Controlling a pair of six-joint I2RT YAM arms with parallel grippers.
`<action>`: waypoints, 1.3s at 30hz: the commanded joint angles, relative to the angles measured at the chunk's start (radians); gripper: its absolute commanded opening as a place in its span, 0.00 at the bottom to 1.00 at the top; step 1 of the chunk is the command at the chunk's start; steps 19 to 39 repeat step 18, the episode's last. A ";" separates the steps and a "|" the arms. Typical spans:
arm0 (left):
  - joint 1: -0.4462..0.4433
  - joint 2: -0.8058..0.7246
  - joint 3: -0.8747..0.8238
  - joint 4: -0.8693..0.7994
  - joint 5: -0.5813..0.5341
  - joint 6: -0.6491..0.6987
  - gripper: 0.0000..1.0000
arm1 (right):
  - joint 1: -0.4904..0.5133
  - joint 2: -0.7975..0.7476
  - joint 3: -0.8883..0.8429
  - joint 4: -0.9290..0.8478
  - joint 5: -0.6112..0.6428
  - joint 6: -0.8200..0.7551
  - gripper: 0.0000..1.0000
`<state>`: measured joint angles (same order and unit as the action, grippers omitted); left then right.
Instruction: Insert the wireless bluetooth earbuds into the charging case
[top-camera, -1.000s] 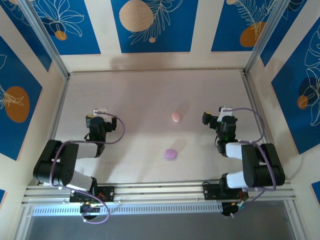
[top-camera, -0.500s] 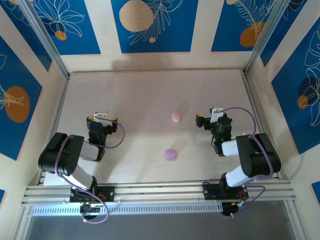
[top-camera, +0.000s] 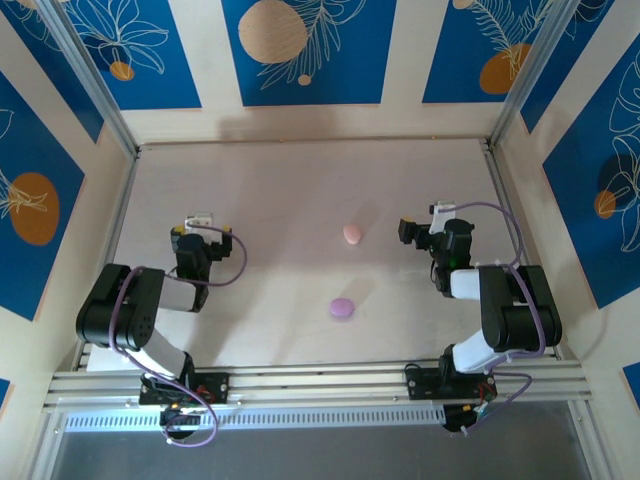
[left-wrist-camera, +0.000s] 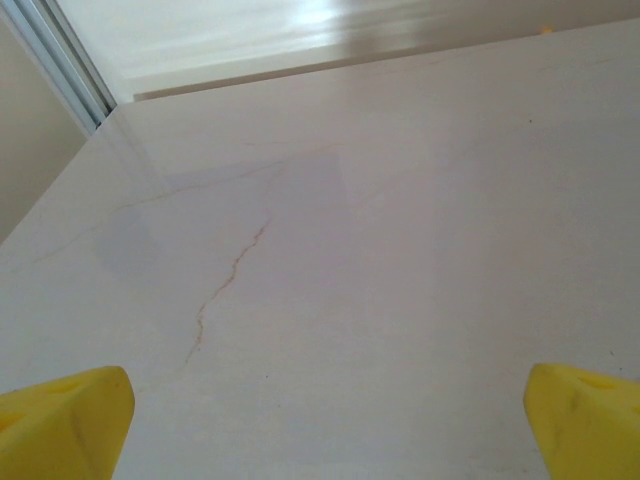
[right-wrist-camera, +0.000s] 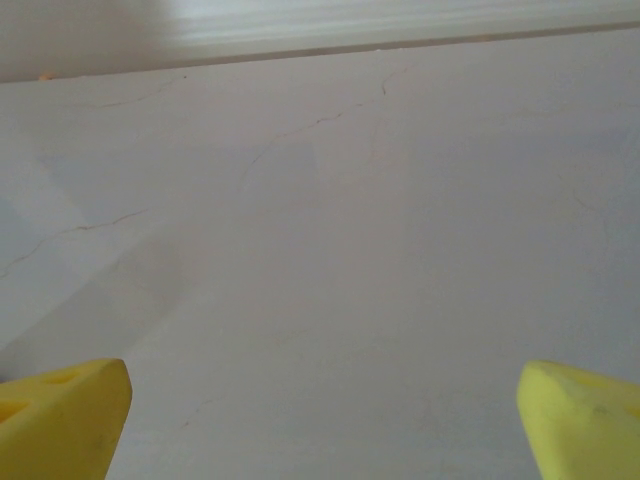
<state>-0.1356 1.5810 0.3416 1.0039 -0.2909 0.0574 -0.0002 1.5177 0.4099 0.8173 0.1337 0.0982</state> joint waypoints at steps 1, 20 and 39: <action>0.013 -0.010 0.010 -0.005 0.017 -0.018 1.00 | 0.006 0.004 0.003 -0.005 -0.014 0.006 0.99; 0.013 -0.010 0.010 -0.003 0.016 -0.016 1.00 | 0.008 0.004 0.007 -0.012 -0.017 0.003 0.99; 0.013 -0.010 0.010 -0.003 0.016 -0.016 1.00 | 0.008 0.004 0.007 -0.012 -0.017 0.003 0.99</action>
